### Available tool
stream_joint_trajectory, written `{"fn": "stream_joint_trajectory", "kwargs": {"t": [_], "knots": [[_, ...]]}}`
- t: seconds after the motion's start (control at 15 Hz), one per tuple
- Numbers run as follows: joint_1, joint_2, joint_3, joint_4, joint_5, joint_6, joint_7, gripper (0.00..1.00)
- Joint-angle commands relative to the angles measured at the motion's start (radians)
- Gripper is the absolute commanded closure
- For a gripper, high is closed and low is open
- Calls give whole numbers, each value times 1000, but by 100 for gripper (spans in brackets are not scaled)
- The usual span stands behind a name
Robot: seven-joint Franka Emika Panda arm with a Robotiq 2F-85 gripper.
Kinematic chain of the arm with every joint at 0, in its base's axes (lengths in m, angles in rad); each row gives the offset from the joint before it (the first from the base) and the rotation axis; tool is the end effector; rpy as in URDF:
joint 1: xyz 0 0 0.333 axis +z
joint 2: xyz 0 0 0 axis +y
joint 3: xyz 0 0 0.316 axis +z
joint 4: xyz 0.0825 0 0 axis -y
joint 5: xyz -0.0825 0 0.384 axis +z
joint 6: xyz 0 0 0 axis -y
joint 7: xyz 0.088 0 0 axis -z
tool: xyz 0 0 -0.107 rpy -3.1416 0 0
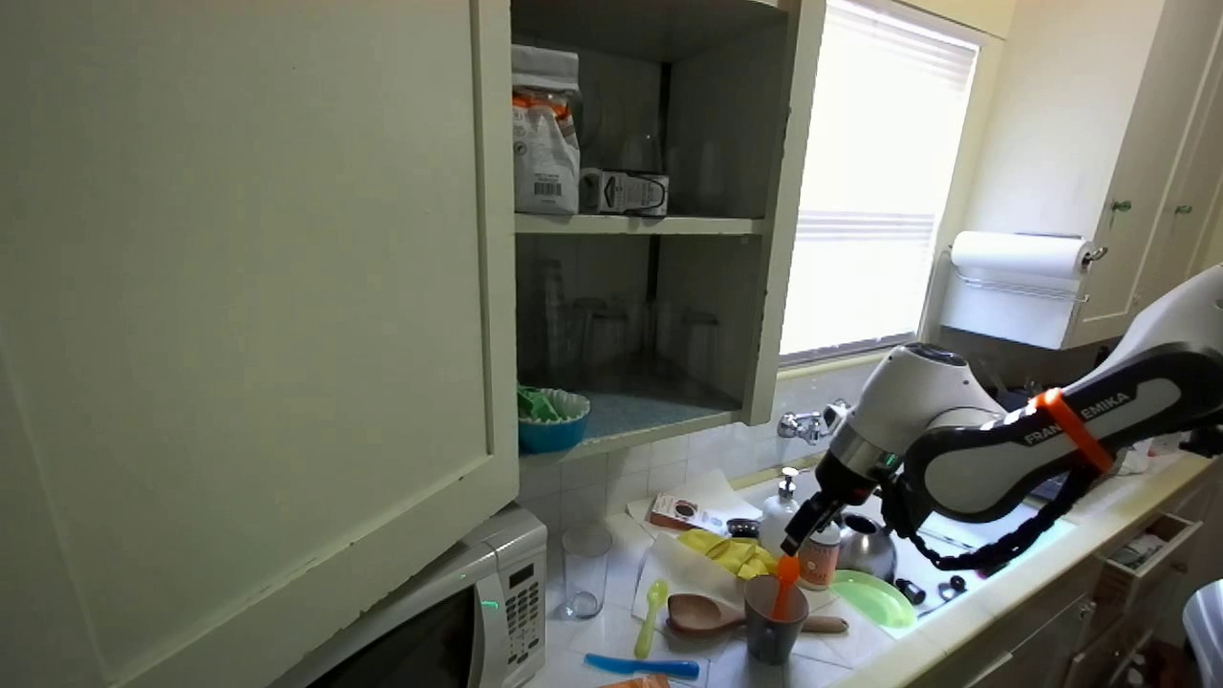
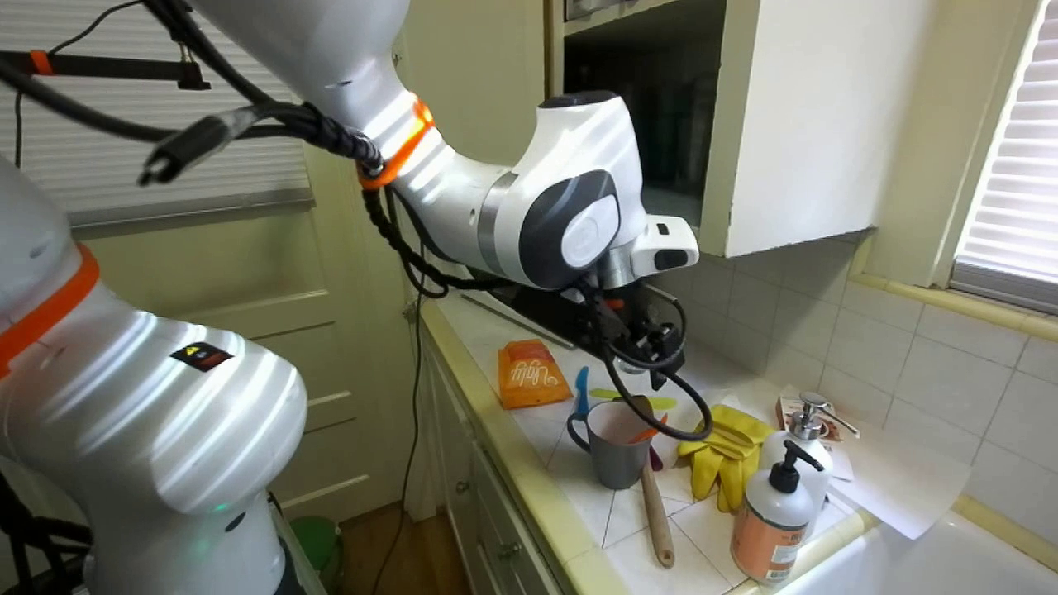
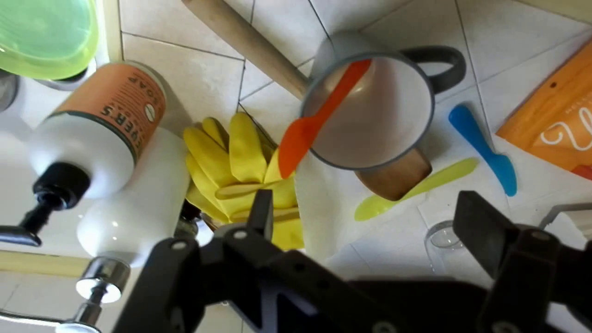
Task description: Take the yellow and orange spoons out of the grey mug.
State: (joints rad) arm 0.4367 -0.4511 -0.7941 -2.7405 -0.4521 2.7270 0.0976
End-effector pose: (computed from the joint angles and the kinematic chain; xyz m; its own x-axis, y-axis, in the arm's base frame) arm 0.3919 -0.1125 0.3542 0.9310 -0.0732 0.3575 -0.0637 -0.9972 -0.0383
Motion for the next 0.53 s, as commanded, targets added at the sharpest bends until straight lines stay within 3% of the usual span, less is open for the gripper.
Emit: {"fn": "stream_joint_trajectory", "kwargs": {"t": [0.0, 0.13, 0.4, 0.47], "knots": [[-14, -90, -80, -8, -3, -106, -96, 1], [-25, -107, -108, -7, -6, -122, -119, 8], [-4, -81, -178, -11, -2, -56, -149, 46], [10, -75, -199, -11, 2, -43, -161, 49]]}}
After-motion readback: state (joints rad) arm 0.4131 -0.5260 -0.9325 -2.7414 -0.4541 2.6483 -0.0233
